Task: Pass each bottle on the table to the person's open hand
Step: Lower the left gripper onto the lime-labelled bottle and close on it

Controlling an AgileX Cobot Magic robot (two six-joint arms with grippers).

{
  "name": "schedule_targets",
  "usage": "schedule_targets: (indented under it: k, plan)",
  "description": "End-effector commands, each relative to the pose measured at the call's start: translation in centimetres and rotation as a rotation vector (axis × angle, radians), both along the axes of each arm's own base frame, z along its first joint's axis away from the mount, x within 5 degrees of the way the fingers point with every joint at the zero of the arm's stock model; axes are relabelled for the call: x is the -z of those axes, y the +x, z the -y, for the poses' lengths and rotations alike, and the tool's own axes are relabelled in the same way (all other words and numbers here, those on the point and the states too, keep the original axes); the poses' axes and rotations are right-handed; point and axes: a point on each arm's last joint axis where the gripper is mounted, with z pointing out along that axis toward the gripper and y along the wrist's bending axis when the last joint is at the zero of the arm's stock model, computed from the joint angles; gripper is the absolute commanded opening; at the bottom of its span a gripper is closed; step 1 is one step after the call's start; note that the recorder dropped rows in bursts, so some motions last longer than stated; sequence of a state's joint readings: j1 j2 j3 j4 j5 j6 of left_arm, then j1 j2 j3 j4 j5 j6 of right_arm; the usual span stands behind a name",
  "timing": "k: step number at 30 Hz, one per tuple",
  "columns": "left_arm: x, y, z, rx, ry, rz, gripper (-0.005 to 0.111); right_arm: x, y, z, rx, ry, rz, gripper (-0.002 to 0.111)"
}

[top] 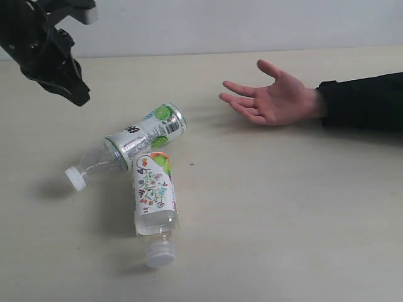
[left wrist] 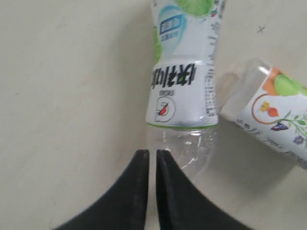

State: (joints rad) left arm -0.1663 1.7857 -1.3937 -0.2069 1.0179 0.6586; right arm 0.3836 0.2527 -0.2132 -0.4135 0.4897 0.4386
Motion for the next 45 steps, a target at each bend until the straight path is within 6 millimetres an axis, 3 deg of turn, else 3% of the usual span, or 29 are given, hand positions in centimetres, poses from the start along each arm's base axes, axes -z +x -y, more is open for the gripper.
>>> schedule_targets:
  k: [1,2,4,11,32,40,45]
  plan:
    - [1.2,0.4,2.3,0.058,-0.012,0.01,0.035,0.0,-0.1,0.0,-0.002,0.002,0.011,0.001]
    - [1.8,0.6,3.0,0.075,-0.003,0.009,0.045,0.0,-0.1,0.0,-0.002,0.002,0.011,0.001]
    - [2.9,1.0,3.5,0.081,0.0,0.015,0.055,0.0,-0.1,0.0,-0.002,0.002,0.011,0.001]
    - [5.3,2.3,4.7,0.091,0.011,0.064,0.071,0.0,-0.1,0.0,-0.002,0.002,0.011,0.001]
    - [9.4,4.0,5.1,0.109,0.067,0.106,0.071,0.0,-0.1,0.0,-0.002,0.002,0.011,0.001]
    - [9.5,4.3,5.1,0.106,0.066,0.13,0.071,0.0,-0.1,0.0,-0.002,0.002,0.011,0.001]
    - [9.4,4.5,4.9,0.007,0.039,0.126,0.071,0.0,-0.1,0.0,-0.002,0.002,0.011,0.001]
